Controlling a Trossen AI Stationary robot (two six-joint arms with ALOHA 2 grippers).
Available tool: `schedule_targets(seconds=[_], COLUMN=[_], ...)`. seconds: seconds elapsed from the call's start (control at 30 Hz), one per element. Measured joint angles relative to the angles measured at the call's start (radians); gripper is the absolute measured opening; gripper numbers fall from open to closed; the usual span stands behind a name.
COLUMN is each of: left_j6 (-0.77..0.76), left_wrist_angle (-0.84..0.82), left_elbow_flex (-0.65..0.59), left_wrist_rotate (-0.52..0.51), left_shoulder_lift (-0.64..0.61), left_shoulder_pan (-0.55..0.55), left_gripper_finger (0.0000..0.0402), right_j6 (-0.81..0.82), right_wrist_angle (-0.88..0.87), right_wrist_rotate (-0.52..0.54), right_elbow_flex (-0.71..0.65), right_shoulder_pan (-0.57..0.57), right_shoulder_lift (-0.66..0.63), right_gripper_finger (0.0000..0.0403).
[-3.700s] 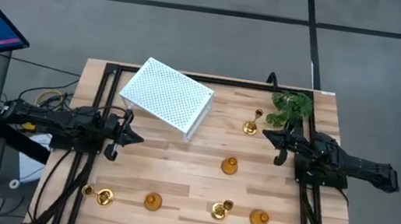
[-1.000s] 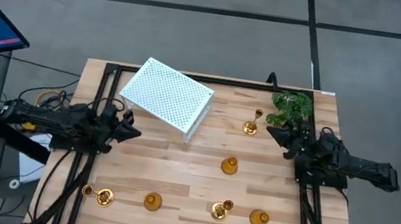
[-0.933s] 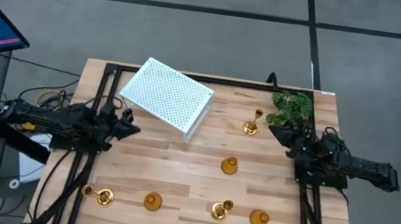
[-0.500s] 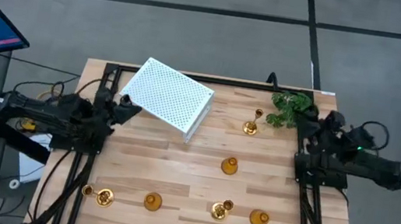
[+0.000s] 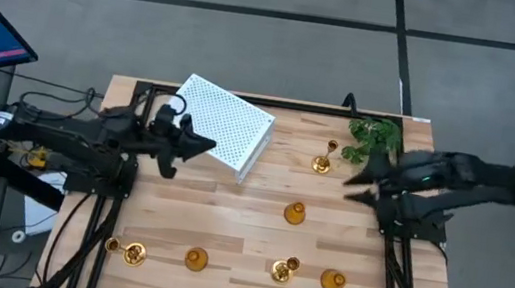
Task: Pick & Place candle stick holders
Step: Put the bottom right gold candle holder on the shelf
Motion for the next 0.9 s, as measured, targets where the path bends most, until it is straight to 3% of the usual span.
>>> schedule_targets(seconds=[0.17,0.4,0.57,0.77,0.9], left_j6=[0.029,0.081,0.092,0.089,0.089], left_wrist_angle=[-0.049,-0.112,-0.109,-0.109,-0.109], left_elbow_flex=[0.014,0.013,0.013,0.013,0.013], left_wrist_rotate=[-0.019,-0.056,-0.068,-0.072,-0.072], left_shoulder_lift=[-0.067,-0.121,-0.129,-0.129,-0.129], left_shoulder_pan=[0.0,0.0,0.001,0.001,0.001], left_gripper_finger=[0.0003,0.0002,0.0003,0.0004,0.0005], right_j6=[0.117,0.22,0.225,0.196,0.128], right_wrist_angle=[-0.024,0.071,0.266,0.442,0.689], right_wrist_rotate=[-0.005,0.101,0.172,0.186,0.183], right_elbow_flex=[0.0,-0.065,-0.106,-0.156,-0.214], right_shoulder_pan=[0.213,0.44,0.481,0.445,0.419], right_shoulder_lift=[0.173,0.403,0.502,0.577,0.61], right_gripper_finger=[0.0169,0.0174,0.0201,0.0271,0.029])
